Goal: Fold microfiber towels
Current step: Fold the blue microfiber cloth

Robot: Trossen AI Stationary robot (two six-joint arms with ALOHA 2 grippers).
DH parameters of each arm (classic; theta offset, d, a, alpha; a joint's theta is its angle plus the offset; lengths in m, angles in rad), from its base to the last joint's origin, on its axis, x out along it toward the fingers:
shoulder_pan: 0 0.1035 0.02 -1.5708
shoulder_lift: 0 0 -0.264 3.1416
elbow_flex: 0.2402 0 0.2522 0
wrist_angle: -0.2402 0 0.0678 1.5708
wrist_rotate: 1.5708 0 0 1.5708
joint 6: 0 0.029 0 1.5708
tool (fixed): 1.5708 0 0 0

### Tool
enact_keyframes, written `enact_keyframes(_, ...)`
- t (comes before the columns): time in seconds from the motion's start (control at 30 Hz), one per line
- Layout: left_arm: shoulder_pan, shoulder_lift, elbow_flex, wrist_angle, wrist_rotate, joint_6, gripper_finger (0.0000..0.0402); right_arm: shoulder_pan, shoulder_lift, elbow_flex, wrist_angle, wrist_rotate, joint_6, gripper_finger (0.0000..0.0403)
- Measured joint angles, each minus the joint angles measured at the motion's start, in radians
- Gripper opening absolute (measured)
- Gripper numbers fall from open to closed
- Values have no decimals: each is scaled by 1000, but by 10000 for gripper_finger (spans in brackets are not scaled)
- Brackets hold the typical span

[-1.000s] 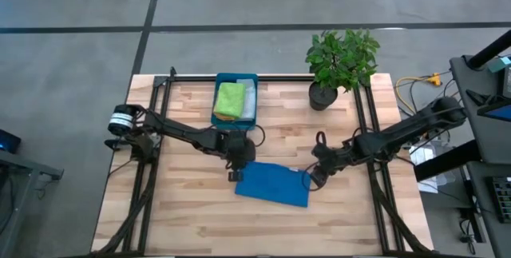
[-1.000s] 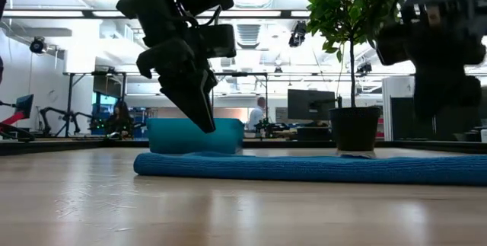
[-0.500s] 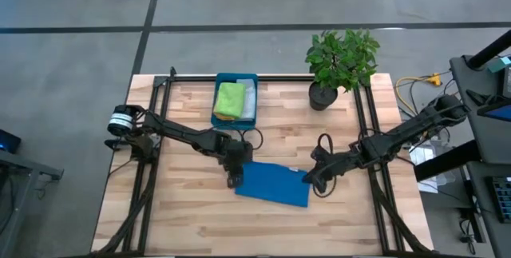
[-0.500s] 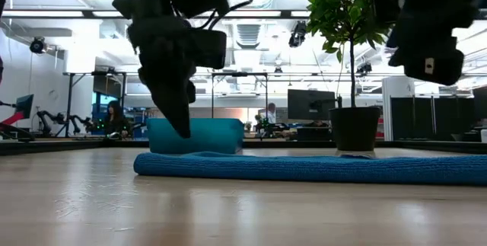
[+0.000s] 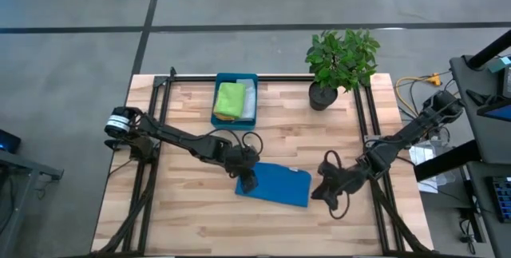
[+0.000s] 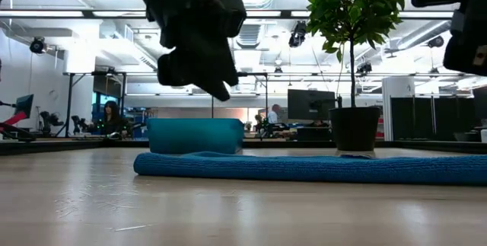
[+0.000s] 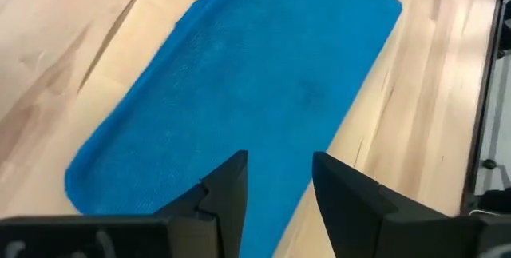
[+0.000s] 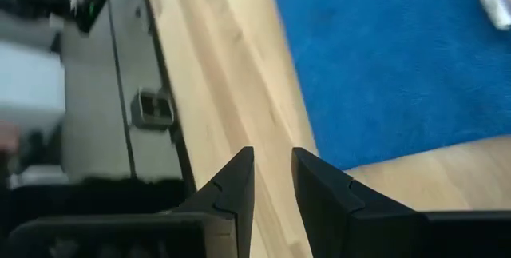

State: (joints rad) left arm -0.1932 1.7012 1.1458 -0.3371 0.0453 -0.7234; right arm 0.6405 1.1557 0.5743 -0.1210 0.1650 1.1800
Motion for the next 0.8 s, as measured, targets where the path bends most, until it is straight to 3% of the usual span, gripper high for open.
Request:
enact_keyframes(0.23, -12, 0, -3, -12, -3, 22, 127, 7, 0, 0, 39, 151, 204, 81)
enact_keyframes(0.43, -43, 0, 0, -8, -1, 18, 127, 20, 0, 0, 172, 153, 174, 81)
enact_keyframes(0.67, -78, 0, 0, 11, 0, -28, 127, 19, 0, 11, 180, 156, 151, 82)
enact_keyframes(0.8, -81, 0, -4, 15, -30, -24, 127, 15, 14, 11, 168, 211, 98, 82)
